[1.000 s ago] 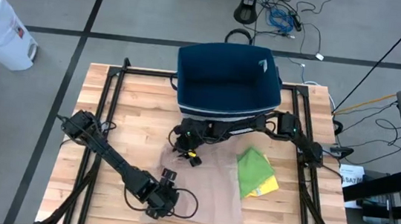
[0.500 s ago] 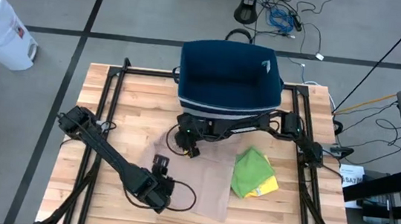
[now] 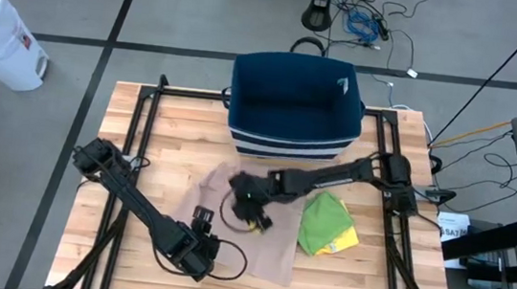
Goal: Fold towel
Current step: Fold the light brown towel
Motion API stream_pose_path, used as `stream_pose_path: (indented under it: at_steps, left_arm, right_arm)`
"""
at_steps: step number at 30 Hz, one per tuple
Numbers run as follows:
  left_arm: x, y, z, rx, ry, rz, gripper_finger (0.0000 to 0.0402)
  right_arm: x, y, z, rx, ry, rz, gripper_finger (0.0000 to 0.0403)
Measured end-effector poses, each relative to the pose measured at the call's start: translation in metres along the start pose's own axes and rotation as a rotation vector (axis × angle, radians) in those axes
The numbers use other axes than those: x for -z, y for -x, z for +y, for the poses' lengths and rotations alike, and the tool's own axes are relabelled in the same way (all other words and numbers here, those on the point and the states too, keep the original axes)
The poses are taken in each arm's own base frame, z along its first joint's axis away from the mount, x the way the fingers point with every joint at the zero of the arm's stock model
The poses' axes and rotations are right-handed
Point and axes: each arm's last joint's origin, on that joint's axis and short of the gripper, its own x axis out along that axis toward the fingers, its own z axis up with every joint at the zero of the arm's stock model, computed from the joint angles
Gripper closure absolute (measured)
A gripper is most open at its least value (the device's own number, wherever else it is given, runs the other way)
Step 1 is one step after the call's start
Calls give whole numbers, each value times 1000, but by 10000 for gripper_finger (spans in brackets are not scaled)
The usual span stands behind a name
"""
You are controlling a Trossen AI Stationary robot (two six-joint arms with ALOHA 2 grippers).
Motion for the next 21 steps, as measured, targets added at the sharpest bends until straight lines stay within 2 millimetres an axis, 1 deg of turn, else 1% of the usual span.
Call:
stream_pose_path:
  at_steps: [2,4,7,10,15,21]
  left_arm:
    - [3,-1,-4,3,1,1,223]
    - [6,-4,-8,15,-7,3,223]
    - [14,-12,-15,58,-18,8,223]
    - [22,-18,-22,72,-22,15,223]
    - [32,-20,-32,71,-10,24,223]
    - [41,-14,-48,87,-9,24,223]
  right_arm:
    - [0,-1,21,-145,-29,36,261]
    - [0,-3,43,-249,-48,73,261]
    - [4,-7,76,-331,-59,154,261]
    - [7,-11,103,-375,-73,201,261]
    - [4,-12,134,-410,-105,231,261]
    - [-9,-11,158,-423,-122,195,261]
